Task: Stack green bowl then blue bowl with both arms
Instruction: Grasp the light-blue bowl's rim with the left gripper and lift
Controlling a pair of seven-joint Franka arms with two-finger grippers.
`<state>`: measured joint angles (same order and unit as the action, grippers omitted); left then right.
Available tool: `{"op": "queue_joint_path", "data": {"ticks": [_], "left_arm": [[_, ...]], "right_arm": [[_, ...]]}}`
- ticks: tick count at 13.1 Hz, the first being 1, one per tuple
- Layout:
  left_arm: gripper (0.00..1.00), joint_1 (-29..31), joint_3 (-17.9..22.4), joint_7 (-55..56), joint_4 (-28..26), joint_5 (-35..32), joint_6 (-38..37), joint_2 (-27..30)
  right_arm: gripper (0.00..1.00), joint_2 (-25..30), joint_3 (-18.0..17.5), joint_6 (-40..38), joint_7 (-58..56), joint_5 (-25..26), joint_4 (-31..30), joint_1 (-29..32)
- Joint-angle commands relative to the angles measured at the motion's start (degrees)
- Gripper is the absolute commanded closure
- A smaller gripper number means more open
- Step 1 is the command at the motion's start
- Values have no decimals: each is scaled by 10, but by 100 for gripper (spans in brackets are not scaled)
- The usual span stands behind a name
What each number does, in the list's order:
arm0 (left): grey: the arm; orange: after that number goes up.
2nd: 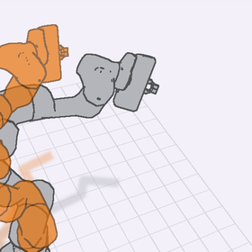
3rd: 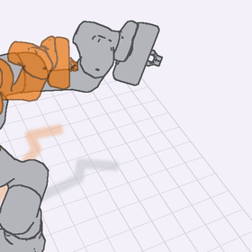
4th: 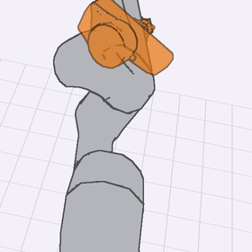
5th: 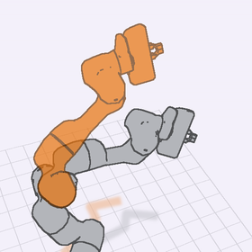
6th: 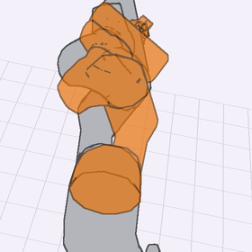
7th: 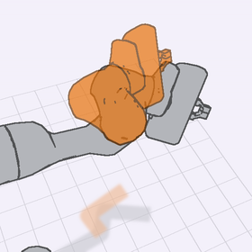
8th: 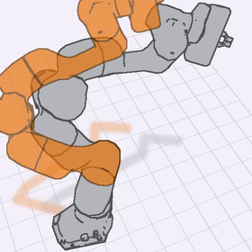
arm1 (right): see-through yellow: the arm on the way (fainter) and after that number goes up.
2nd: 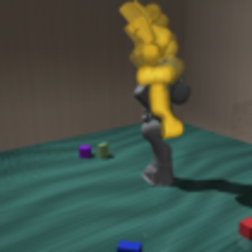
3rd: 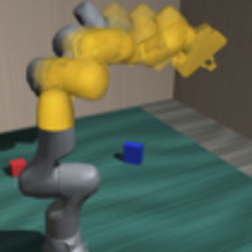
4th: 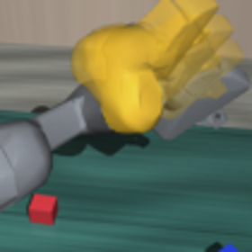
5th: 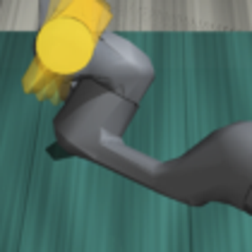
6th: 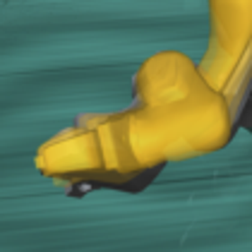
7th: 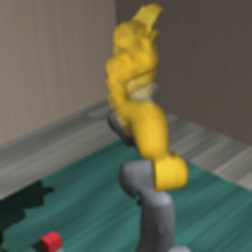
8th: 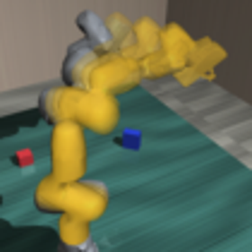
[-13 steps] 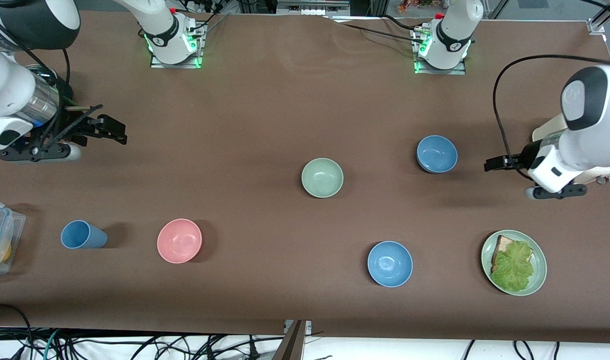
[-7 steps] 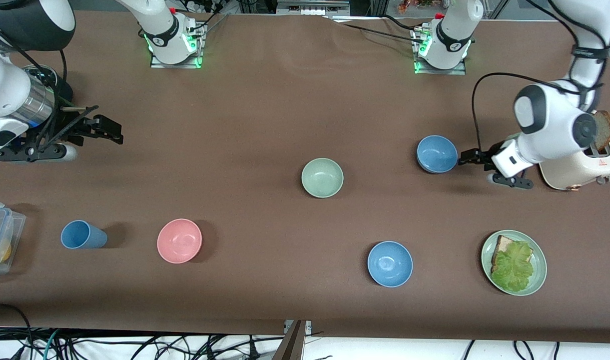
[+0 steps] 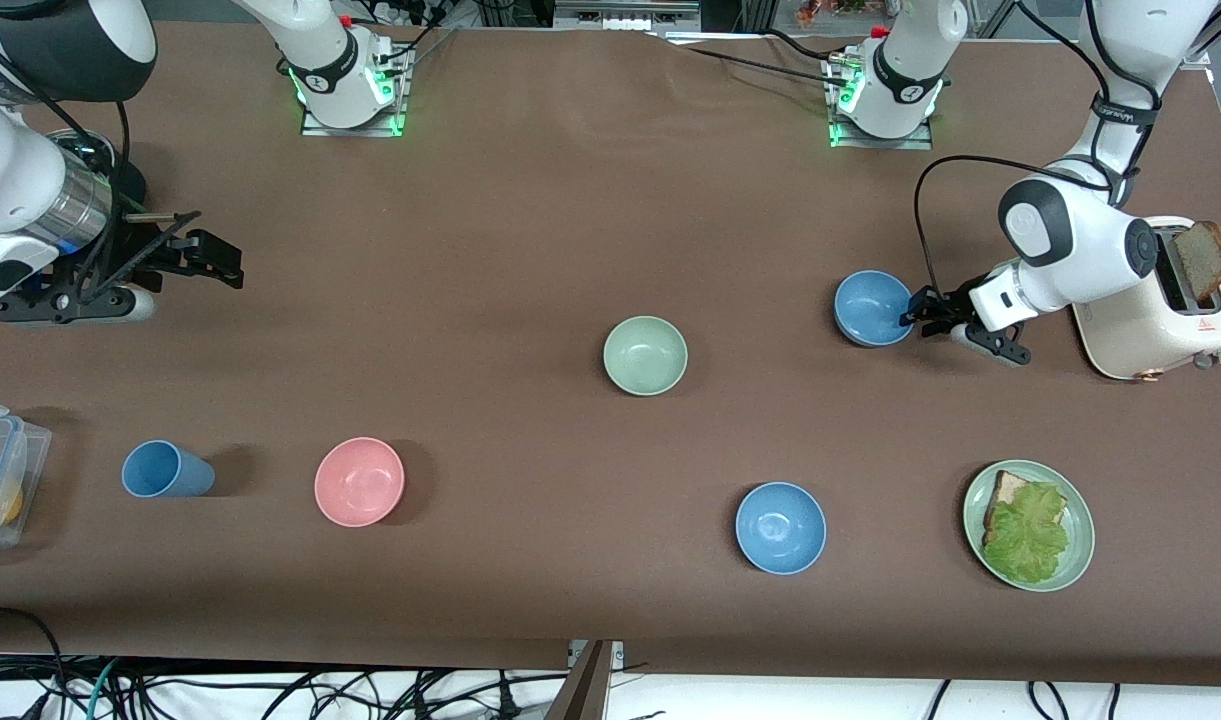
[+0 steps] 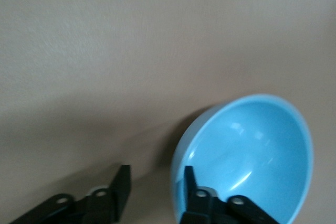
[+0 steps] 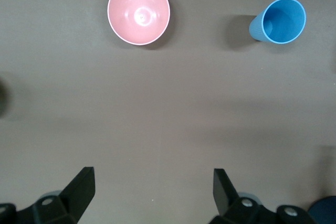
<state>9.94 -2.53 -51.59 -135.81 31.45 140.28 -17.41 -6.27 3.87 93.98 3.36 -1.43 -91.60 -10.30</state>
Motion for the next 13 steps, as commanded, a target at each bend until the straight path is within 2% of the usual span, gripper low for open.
{"op": "queue_joint_path", "data": {"ticks": [1, 4, 7, 9, 11, 13], "left_arm": [[100, 11, -4, -66, 6, 18, -6, -21], [100, 11, -5, -35, 8, 19, -23, -2], [100, 12, 0, -7, 25, 19, -82, 26], [100, 17, 2, 44, 73, 18, -152, 32], [100, 9, -5, 157, 147, 10, -219, 28], [100, -26, -10, 283, 223, -1, -279, 14]], "right_arm": [[1, 13, -6, -2, -12, 8, -8, 11], [1, 13, -6, -2, -13, 9, -7, 11], [1, 14, 3, -3, -34, 11, -4, 12], [1, 14, 4, -3, -35, 12, -2, 12], [1, 14, 4, -3, -35, 12, -2, 12], [1, 13, 4, -3, -35, 12, -1, 12]]}}
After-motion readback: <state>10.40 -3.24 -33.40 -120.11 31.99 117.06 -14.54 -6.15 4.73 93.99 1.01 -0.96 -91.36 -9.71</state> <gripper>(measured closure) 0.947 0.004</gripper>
